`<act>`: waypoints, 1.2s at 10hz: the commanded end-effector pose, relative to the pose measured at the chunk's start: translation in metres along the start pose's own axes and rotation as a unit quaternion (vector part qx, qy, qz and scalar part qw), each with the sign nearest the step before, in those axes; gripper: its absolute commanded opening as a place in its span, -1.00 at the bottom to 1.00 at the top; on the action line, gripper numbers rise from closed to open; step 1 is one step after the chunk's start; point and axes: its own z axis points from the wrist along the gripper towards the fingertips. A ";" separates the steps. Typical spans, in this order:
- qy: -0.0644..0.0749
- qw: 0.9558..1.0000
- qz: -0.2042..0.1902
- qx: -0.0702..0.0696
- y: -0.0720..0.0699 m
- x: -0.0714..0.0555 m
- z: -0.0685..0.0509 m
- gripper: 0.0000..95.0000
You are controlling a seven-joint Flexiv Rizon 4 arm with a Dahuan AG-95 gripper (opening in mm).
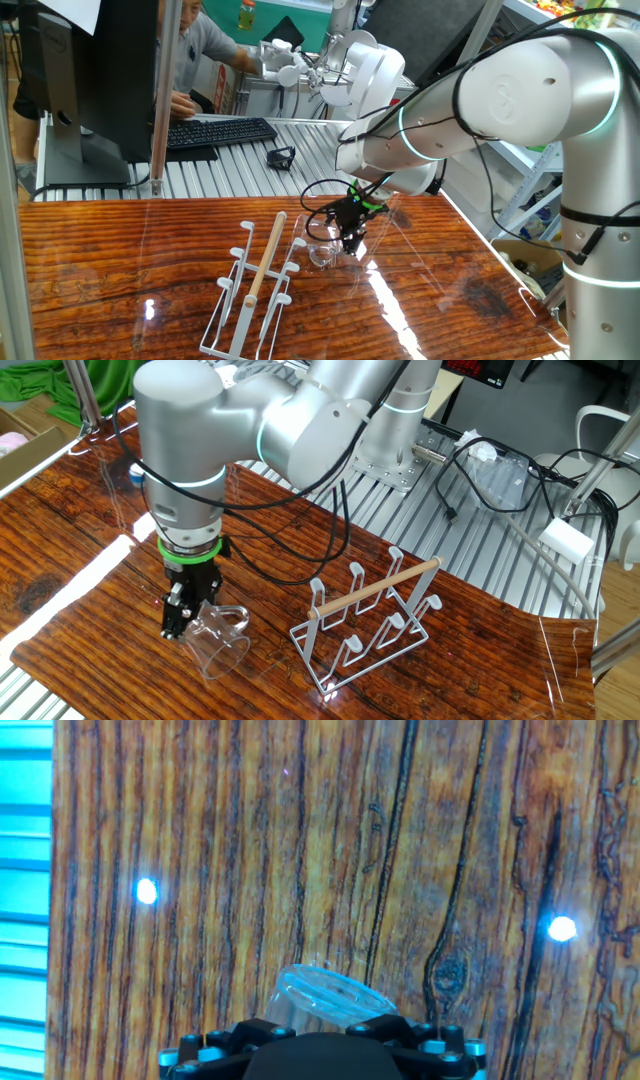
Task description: Put the cup on the cup rack
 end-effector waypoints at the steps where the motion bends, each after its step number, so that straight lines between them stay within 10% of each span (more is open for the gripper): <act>1: 0.003 1.000 -0.014 0.002 0.002 0.000 0.000 -1.00; 12: 0.025 0.996 -0.065 0.057 0.008 -0.002 -0.011 -1.00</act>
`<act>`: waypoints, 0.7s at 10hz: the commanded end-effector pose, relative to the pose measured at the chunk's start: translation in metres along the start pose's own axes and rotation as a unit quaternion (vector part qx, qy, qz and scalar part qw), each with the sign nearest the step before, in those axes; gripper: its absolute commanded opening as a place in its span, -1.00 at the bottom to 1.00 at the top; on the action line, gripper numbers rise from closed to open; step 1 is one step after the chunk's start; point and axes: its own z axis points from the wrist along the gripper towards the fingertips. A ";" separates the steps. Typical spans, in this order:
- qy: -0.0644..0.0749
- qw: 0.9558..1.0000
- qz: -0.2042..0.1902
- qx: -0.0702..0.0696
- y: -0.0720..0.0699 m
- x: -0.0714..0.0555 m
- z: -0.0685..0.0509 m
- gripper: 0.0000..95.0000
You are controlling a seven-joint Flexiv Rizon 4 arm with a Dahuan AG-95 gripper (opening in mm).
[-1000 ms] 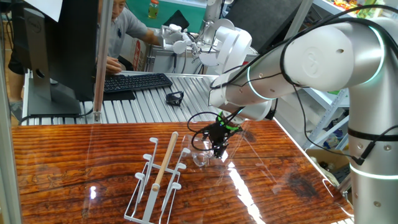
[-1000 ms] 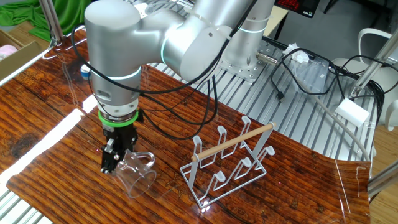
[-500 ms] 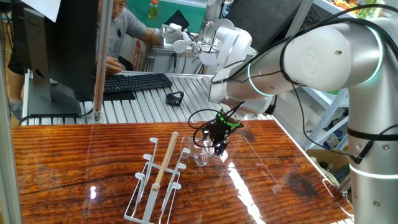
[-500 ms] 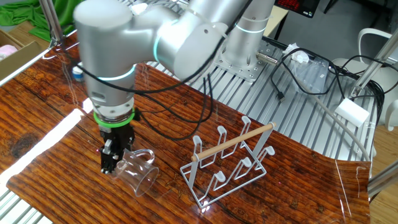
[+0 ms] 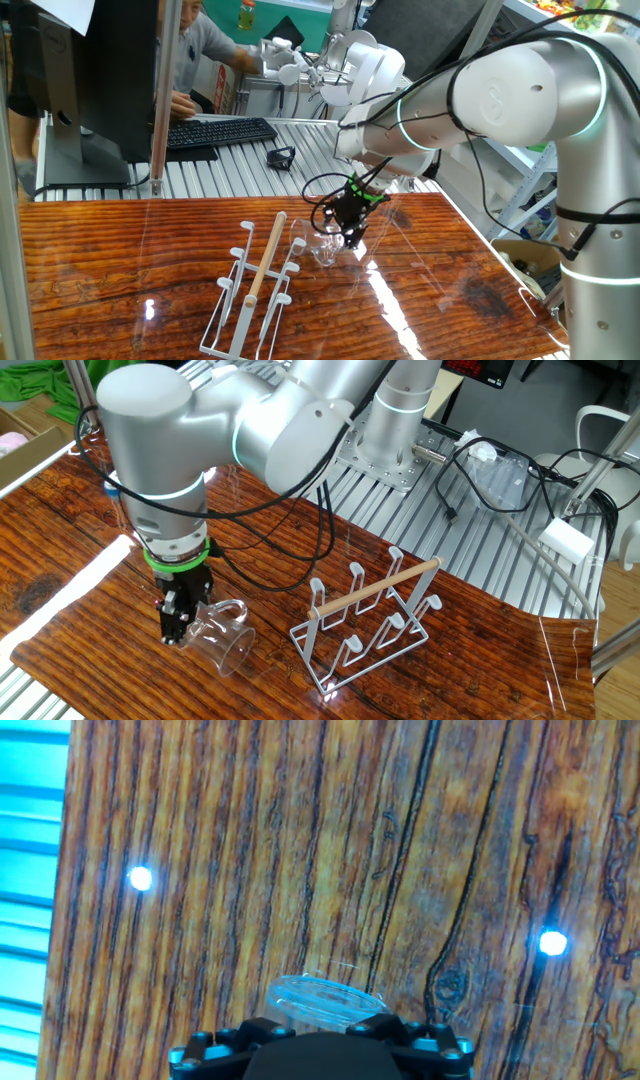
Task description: Put the cup on the cup rack
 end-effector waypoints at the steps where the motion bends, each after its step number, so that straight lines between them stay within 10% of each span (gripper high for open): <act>1: 0.006 1.000 -0.022 0.015 0.002 0.000 -0.008 -1.00; 7: 0.035 0.996 -0.073 0.045 0.006 -0.001 -0.033 -1.00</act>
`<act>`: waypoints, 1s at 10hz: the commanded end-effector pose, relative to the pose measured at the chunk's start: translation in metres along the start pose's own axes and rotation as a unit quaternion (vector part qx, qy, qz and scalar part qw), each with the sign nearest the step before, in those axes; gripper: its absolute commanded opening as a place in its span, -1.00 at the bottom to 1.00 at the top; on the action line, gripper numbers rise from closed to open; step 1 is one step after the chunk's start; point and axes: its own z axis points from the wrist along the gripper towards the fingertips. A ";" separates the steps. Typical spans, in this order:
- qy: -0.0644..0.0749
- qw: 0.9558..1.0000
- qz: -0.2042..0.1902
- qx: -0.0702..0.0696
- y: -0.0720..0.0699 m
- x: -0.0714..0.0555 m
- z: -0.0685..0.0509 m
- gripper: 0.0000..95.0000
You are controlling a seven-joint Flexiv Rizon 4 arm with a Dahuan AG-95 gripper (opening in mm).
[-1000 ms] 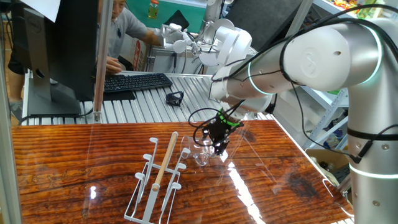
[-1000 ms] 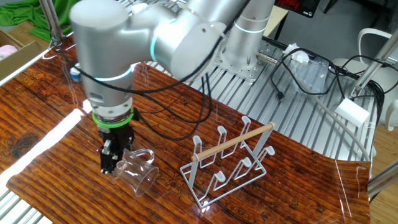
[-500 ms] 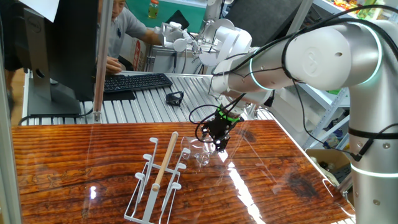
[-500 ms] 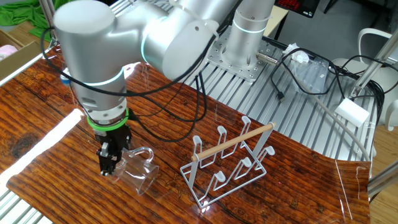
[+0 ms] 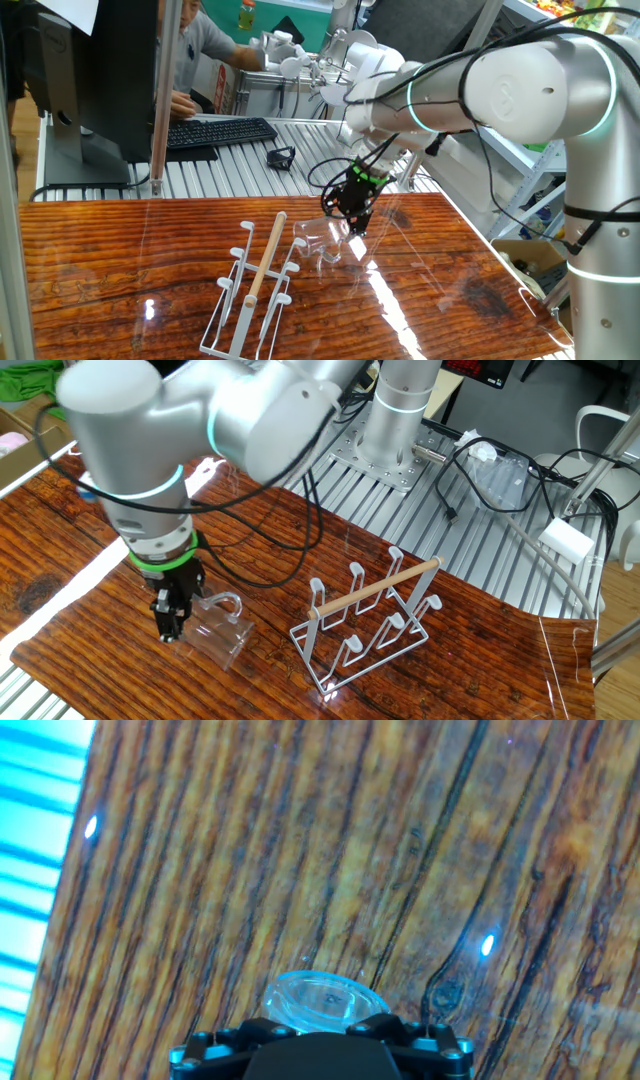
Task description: Put the cup on the cup rack
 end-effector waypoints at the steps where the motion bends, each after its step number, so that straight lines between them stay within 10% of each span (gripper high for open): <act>1: 0.013 1.000 -0.017 0.007 -0.001 0.002 -0.008 -1.00; 10: 0.034 0.997 -0.073 0.019 -0.027 0.036 -0.034 -1.00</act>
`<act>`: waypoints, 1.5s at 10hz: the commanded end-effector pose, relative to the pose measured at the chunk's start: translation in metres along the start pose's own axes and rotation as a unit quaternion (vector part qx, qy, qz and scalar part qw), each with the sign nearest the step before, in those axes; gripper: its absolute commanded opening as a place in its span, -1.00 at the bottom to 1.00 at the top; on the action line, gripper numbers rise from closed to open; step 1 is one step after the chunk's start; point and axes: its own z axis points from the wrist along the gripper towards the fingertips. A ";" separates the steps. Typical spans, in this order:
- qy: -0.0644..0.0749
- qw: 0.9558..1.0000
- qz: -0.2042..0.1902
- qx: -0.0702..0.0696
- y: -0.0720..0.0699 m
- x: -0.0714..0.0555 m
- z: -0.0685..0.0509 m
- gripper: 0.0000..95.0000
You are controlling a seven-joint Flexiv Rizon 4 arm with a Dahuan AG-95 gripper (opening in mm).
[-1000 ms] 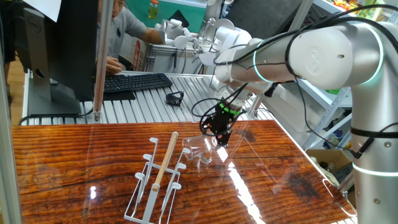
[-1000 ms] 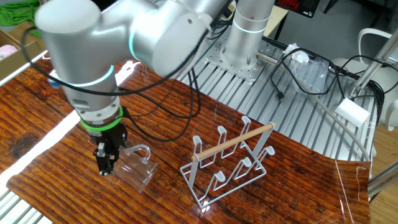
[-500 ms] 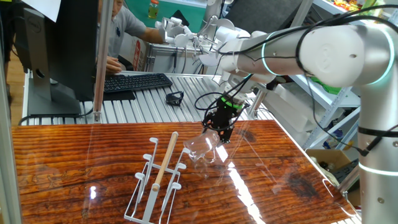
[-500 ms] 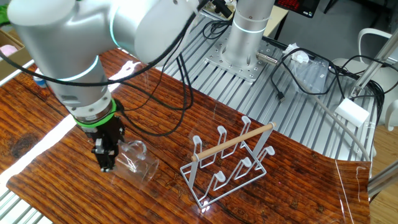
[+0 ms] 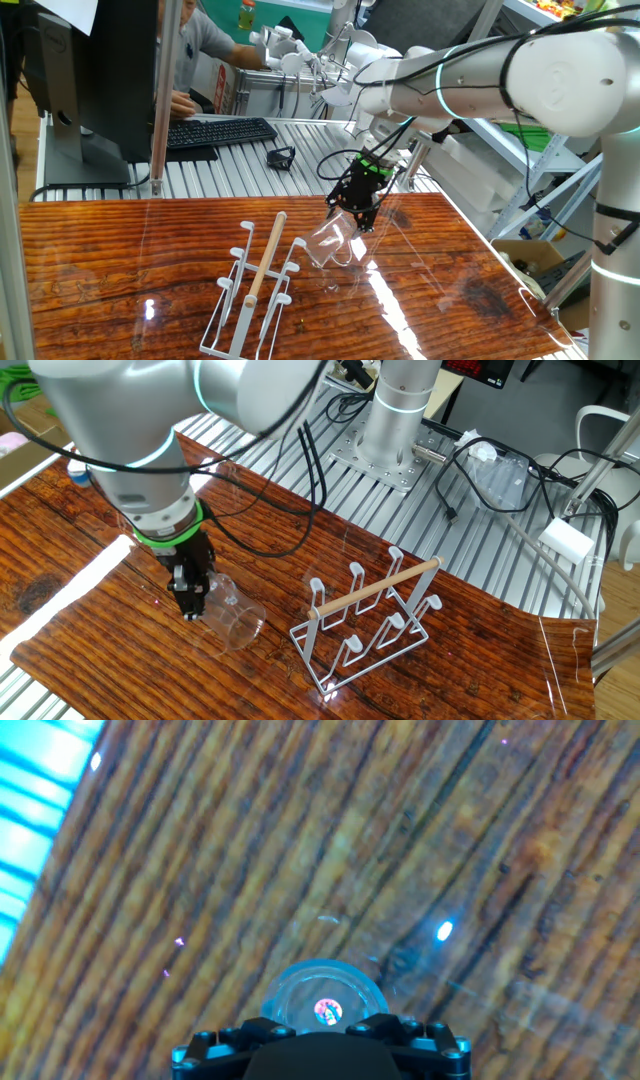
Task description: Put the cup on the cup rack
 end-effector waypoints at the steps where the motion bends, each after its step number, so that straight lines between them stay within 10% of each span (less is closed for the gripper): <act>1: -0.004 1.000 -0.009 0.000 -0.004 0.005 -0.001 -1.00; 7: 0.005 0.999 -0.043 0.005 -0.016 0.024 -0.008 -1.00; 15: 0.011 0.996 -0.086 0.026 -0.028 0.060 -0.058 -1.00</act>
